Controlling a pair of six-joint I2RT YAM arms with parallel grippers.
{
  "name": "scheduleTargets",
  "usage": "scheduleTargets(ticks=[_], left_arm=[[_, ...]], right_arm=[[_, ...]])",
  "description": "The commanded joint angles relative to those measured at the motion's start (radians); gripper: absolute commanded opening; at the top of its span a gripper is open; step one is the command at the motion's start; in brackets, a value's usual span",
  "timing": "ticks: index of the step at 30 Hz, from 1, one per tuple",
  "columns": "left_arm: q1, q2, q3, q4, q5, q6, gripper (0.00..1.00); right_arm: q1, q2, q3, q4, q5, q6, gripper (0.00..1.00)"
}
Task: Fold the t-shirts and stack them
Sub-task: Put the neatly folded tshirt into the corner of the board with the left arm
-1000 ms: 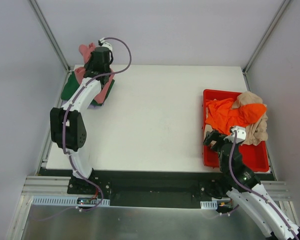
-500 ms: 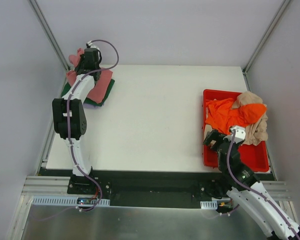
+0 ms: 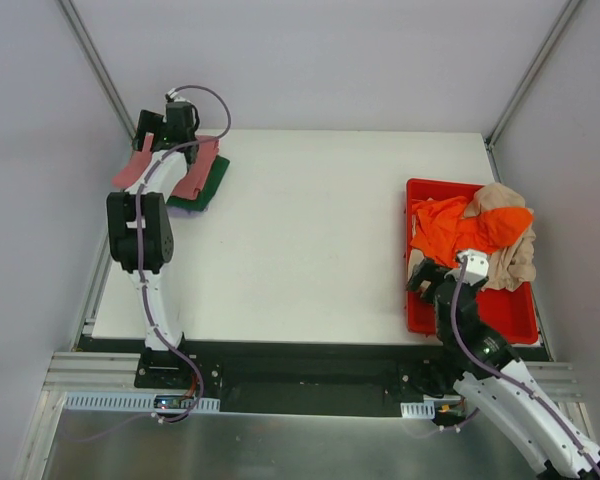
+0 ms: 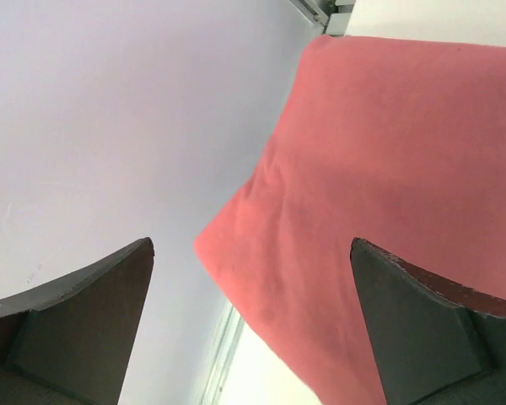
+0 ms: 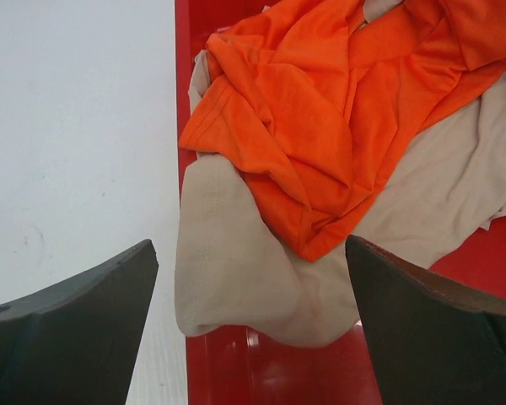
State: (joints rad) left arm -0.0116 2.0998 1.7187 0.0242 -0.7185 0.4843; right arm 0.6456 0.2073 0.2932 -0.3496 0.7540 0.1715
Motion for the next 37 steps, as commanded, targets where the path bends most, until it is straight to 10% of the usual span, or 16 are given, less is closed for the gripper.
scheduleTargets(ticks=[1,13,19,23,37], left_arm=[[-0.001,-0.174,0.031,-0.114,0.019,-0.188,0.99],[-0.037,-0.844,-0.429,-0.377,0.632,-1.007,0.99],[-0.379,-1.170,-0.972,-0.349,0.381,-1.104,0.99],[-0.407,-1.360,-1.284,-0.342,0.458,-1.231,0.99],[-0.406,-1.614,-1.331,-0.352,0.488,-1.156,0.99]], right_arm=[[-0.003,0.137,0.089,-0.035,-0.080,0.002,0.96],[-0.004,0.377,0.182,-0.103,-0.307,0.085,0.96],[-0.006,0.294,0.135,-0.074,-0.398,0.056,0.96],[-0.004,0.235,0.092,-0.075,-0.442,0.049,0.96],[-0.003,0.112,-0.012,0.070,-0.473,0.080,0.96]])
